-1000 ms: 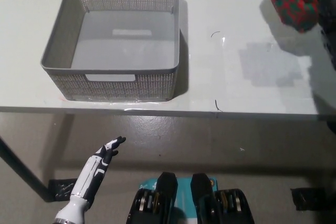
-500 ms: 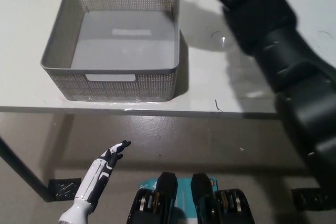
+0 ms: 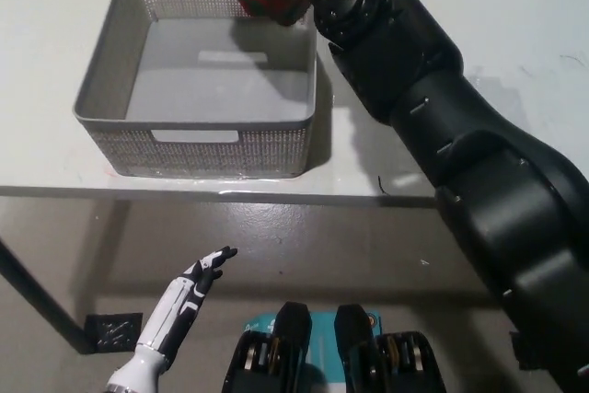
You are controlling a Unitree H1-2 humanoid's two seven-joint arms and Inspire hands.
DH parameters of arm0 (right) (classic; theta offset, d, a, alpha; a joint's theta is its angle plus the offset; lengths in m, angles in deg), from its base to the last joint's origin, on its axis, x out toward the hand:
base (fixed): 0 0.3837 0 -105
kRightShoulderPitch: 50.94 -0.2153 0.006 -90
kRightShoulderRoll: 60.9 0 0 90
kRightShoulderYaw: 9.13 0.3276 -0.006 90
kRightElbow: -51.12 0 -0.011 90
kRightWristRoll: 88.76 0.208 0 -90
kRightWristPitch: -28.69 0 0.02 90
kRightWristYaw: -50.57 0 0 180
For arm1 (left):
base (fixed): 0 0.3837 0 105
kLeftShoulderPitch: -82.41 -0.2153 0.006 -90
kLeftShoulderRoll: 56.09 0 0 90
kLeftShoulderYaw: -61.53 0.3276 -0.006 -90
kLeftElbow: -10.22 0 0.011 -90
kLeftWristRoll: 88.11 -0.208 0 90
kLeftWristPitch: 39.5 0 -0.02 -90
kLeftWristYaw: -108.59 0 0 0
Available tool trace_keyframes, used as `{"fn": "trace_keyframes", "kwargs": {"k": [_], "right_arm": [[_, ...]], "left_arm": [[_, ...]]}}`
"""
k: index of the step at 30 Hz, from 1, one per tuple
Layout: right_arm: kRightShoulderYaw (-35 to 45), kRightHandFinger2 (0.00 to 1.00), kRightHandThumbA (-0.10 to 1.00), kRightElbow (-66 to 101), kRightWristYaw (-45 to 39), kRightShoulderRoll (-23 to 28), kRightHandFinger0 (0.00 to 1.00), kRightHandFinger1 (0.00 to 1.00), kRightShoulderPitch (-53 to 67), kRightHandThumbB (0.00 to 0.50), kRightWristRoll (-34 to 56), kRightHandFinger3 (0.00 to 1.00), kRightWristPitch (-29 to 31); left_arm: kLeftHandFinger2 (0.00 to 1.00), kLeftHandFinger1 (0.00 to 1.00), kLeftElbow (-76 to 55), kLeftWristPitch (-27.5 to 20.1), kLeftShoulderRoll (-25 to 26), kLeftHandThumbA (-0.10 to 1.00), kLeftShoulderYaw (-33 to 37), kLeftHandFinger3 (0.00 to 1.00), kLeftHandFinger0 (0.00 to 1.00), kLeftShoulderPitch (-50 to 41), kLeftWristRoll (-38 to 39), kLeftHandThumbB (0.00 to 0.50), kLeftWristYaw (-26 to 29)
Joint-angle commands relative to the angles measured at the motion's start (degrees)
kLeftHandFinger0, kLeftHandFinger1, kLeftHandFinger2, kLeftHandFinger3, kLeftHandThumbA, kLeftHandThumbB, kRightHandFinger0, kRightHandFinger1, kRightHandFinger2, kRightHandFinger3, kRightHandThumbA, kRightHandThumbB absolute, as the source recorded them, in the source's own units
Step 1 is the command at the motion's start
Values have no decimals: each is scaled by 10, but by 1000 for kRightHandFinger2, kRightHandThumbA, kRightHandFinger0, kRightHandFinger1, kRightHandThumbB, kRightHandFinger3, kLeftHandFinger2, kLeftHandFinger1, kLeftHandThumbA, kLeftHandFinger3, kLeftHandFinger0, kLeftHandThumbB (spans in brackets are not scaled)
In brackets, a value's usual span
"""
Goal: Use the right hand to pick up a bag of coffee beans on the right hand side and place it into a container on the left hand side
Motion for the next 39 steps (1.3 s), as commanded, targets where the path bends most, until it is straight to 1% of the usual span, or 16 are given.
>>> {"fn": "trace_keyframes", "kwargs": {"k": [1, 3, 7, 12, 20, 22, 23, 24, 27, 29, 30, 31, 34, 35, 37, 39], "right_arm": [[-33, 1000, 732, 15, -75, 22, 1000, 1000, -52, 382, -21, 1000, -50], [-61, 1000, 928, 19, -114, 32, 1000, 1000, -52, 483, -37, 1000, -73], [-65, 1000, 983, 43, -137, 52, 1000, 1000, -32, 500, -24, 1000, -81], [-68, 1000, 1000, 58, -141, 70, 1000, 1000, -17, 450, -24, 1000, -88], [-59, 1000, 1000, 83, -147, 96, 1000, 1000, -1, 456, -18, 1000, -81], [-38, 1000, 998, 130, -152, 113, 1000, 1000, 19, 421, 1, 1000, -76], [-27, 1000, 1000, 167, -154, 128, 1000, 1000, 34, 455, 9, 1000, -71], [-13, 1000, 1000, 222, -161, 145, 1000, 1000, 54, 449, 17, 1000, -76], [24, 1000, 1000, 358, -167, 180, 1000, 1000, 107, 366, 36, 1000, -82], [55, 1000, 1000, 455, -172, 198, 1000, 1000, 151, 361, 57, 1000, -88], [84, 1000, 1000, 536, -170, 205, 1000, 1000, 190, 394, 75, 1000, -107], [109, 1000, 1000, 605, -169, 212, 1000, 1000, 229, 363, 97, 1000, -105], [164, 1000, 1000, 758, -165, 213, 1000, 1000, 325, 335, 152, 1000, -114], [176, 1000, 1000, 792, -158, 207, 1000, 1000, 350, 346, 163, 1000, -111], [190, 1000, 1000, 892, -127, 178, 1000, 1000, 459, 369, 189, 1000, -54], [183, 1000, 1000, 933, -117, 162, 1000, 1000, 513, 347, 194, 1000, -25]], "left_arm": [[1000, 1000, -16, 5, 8, 1000, -3, 1000, 1000, 9, 11, 244, -13], [1000, 1000, -13, 2, 10, 1000, -2, 1000, 1000, 12, 6, 247, -14], [1000, 1000, -15, 4, 16, 1000, 2, 1000, 1000, 17, 0, 271, -18], [1000, 1000, -16, 8, 20, 1000, 6, 1000, 1000, 20, -5, 268, -20], [1000, 1000, -12, 5, 24, 1000, 13, 1000, 1000, 29, -24, 267, -21], [1000, 1000, -12, 4, 24, 1000, 14, 1000, 1000, 31, -27, 259, -22], [1000, 1000, -13, 4, 26, 1000, 15, 1000, 1000, 33, -25, 255, -25], [1000, 1000, -15, 8, 24, 1000, 13, 1000, 1000, 33, -17, 266, -27], [1000, 1000, -13, 7, 25, 1000, 10, 1000, 1000, 35, -15, 276, -29], [1000, 1000, -16, 8, 26, 1000, 10, 1000, 1000, 35, -18, 262, -28], [1000, 1000, -19, 11, 29, 1000, 9, 1000, 1000, 35, -21, 267, -27], [1000, 1000, -24, 13, 31, 1000, 8, 1000, 1000, 35, -23, 260, -27], [1000, 1000, -23, 11, 33, 1000, 6, 1000, 1000, 37, -24, 267, -24], [1000, 1000, -20, 7, 31, 1000, 5, 1000, 1000, 38, -20, 259, -24], [1000, 1000, -19, 8, 31, 1000, 5, 1000, 1000, 38, -20, 261, -25], [1000, 1000, -9, 0, 29, 1000, 4, 1000, 1000, 44, -17, 250, -24]]}}
